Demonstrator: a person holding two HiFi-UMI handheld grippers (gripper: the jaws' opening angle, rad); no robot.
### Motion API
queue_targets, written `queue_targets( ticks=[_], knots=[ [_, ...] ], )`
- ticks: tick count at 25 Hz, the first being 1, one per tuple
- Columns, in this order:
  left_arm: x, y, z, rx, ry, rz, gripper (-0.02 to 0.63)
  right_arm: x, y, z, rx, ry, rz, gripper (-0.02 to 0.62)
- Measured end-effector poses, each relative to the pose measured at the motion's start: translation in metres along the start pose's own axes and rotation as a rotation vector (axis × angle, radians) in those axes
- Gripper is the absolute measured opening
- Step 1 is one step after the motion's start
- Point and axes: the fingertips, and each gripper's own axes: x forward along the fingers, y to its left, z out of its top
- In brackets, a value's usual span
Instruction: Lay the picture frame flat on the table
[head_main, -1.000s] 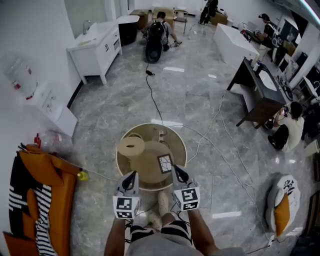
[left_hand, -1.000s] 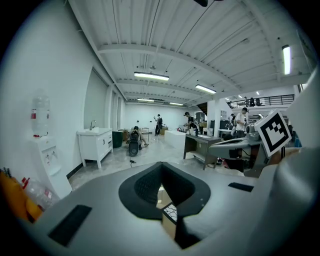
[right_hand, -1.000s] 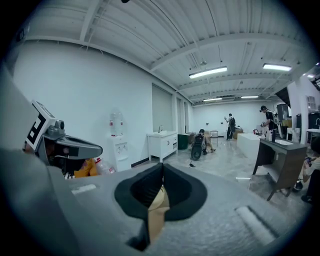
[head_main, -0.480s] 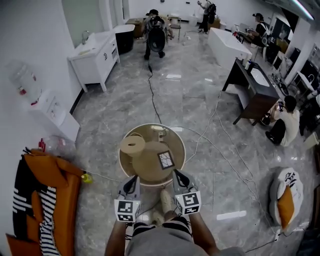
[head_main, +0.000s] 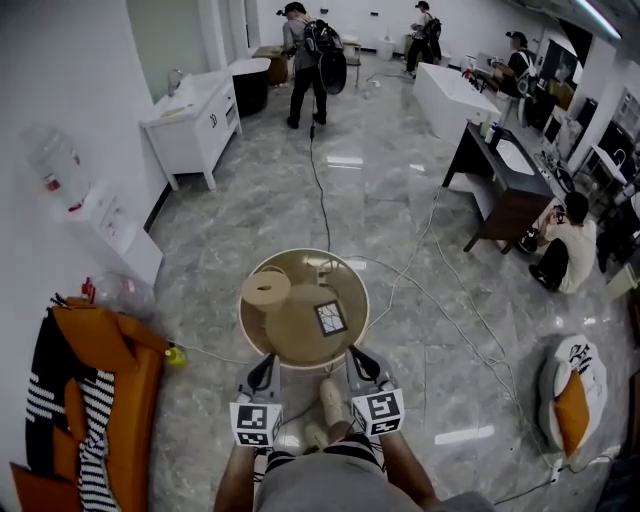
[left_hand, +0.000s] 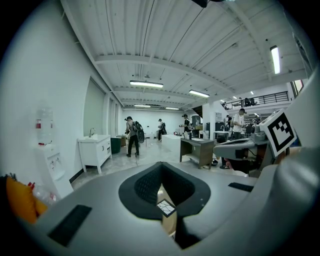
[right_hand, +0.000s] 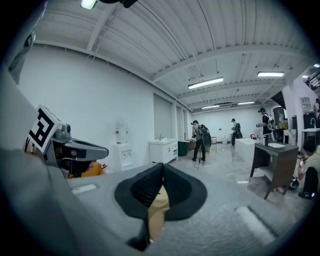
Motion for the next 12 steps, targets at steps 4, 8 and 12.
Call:
queue_targets(
  ticks=[4,8,12],
  knots=[
    [-0.0046,-0.0055,0.0003,0.003,-0.002,0.002,0.015,-0.0053,0.0000,-0.0011,-0.007,0.000,0.008,-0.002],
    [-0.0086,-0.0048,0.0009,0.002,-0.003,0.007,0.015,-0.0067,0.0024,-0.0018,-0.003,0.001,0.013,-0.002],
    [-0.0105,-0.0060,0.0014,0.006,-0.006,0.008,0.015,-0.0096,0.0040,-0.0010,-0.004,-0.006,0.012,-0.002]
  ],
)
